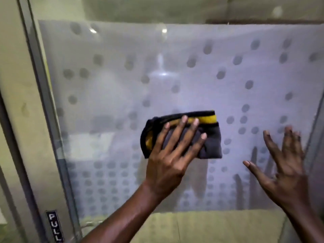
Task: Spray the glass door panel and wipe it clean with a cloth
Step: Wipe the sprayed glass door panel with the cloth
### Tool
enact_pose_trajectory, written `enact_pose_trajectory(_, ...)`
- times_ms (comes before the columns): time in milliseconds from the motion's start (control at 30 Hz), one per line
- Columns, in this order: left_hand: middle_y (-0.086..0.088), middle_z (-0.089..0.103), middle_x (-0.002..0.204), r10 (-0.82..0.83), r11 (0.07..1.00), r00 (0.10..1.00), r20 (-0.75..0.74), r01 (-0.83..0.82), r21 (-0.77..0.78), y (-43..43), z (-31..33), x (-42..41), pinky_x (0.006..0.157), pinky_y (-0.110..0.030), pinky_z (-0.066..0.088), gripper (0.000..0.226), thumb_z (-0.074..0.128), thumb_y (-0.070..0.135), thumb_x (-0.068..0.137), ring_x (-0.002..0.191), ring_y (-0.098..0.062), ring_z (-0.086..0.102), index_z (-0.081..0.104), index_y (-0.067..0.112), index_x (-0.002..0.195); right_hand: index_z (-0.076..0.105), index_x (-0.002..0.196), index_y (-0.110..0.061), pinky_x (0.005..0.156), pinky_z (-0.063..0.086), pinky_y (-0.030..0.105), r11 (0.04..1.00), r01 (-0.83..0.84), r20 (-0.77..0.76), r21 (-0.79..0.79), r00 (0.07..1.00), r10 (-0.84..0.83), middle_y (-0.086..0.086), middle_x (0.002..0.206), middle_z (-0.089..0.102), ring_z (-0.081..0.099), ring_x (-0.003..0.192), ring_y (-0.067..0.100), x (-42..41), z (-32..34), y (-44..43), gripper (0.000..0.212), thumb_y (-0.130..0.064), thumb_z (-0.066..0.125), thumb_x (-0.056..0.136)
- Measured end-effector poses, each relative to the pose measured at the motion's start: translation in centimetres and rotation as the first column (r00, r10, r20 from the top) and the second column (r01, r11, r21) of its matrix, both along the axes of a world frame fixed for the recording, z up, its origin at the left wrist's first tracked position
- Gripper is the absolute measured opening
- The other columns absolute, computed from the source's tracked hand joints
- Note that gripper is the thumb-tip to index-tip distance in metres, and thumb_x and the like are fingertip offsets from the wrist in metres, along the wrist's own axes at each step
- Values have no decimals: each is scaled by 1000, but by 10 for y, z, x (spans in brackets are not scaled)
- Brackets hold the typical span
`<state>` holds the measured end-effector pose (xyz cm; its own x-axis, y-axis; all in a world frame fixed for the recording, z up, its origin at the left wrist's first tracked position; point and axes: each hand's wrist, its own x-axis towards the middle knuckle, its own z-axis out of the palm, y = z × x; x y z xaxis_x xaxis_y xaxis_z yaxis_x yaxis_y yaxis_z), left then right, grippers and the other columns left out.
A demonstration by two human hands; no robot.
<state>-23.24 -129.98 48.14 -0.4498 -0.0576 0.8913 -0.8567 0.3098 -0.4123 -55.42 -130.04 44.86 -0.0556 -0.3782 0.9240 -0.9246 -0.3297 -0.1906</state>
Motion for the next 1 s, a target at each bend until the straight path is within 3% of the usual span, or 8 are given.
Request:
enact_pose_trajectory(100, -13, 41, 179, 41, 993, 999, 23, -43, 109, 8, -57, -9, 134, -62, 35, 59, 21, 3, 120, 170, -37, 34, 49, 18, 169, 37, 171, -27, 130, 29, 77, 1000, -11, -2, 14, 1000, 11, 10, 188, 6, 5, 175, 36, -4, -1, -1, 95, -73, 58, 92)
enact_pose_trajectory(167, -14, 46, 176, 61, 996, 998, -22, -59, 63, 7, -46, -15, 132, -62, 38, 62, 19, 1, 119, 167, -38, 40, 52, 19, 167, 39, 171, -26, 131, 29, 74, 1000, -6, -12, 13, 1000, 6, 12, 188, 9, 7, 175, 36, -6, -2, 0, 93, -68, 62, 92)
enact_pose_trajectory(300, -15, 50, 173, 81, 989, 979, -186, -102, -106, -4, 36, -44, 128, -65, 42, 62, 40, -6, 111, 163, -42, 45, 58, 20, 164, 45, 168, -21, 132, 33, 65, 1000, 13, -40, -26, 999, -14, 17, 184, 21, 23, 172, 38, -24, 0, 5, 87, -60, 70, 95)
enact_pose_trajectory(500, -14, 49, 174, 73, 978, 955, -288, -126, -169, -24, 139, -98, 129, -65, 40, 73, 55, -8, 98, 163, -42, 45, 57, 23, 164, 46, 167, -20, 132, 27, 68, 987, 121, -75, -110, 989, -130, 31, 181, 21, 19, 171, 47, -58, 4, -4, 86, -64, 70, 97)
enact_pose_trajectory(633, -15, 47, 175, 26, 991, 985, -172, -48, -128, -24, 87, -144, 130, -66, 38, 59, 41, -5, 113, 164, -43, 42, 56, 18, 165, 40, 171, -19, 133, 25, 67, 983, 156, 12, -95, 988, -156, 28, 182, 20, 17, 171, 45, -82, 5, -13, 95, -66, 72, 95)
enact_pose_trajectory(800, -16, 39, 179, 27, 1000, 999, -36, -27, 12, -19, -14, -175, 135, -64, 34, 55, 34, -1, 119, 169, -41, 34, 45, 14, 171, 33, 174, -23, 133, 27, 67, 991, 117, -12, -60, 993, -118, 21, 185, 12, 10, 174, 39, -99, -5, -24, 95, -69, 65, 98)
enact_pose_trajectory(900, -16, 41, 179, 54, 999, 998, -33, -54, -1, -20, -15, -177, 133, -64, 37, 57, 34, -2, 118, 168, -40, 37, 44, 16, 171, 29, 175, -23, 135, 23, 65, 993, 106, -32, -49, 994, -108, 20, 186, 7, 6, 175, 37, -103, -8, -26, 99, -76, 60, 97)
enact_pose_trajectory(1000, -15, 46, 176, 62, 995, 994, -86, -68, -67, -24, 28, -182, 130, -64, 41, 61, 35, -4, 114, 165, -41, 41, 49, 18, 169, 29, 175, -22, 136, 19, 64, 997, 72, -45, -40, 996, -73, 20, 186, 6, 5, 175, 38, -106, -11, -26, 103, -81, 59, 96)
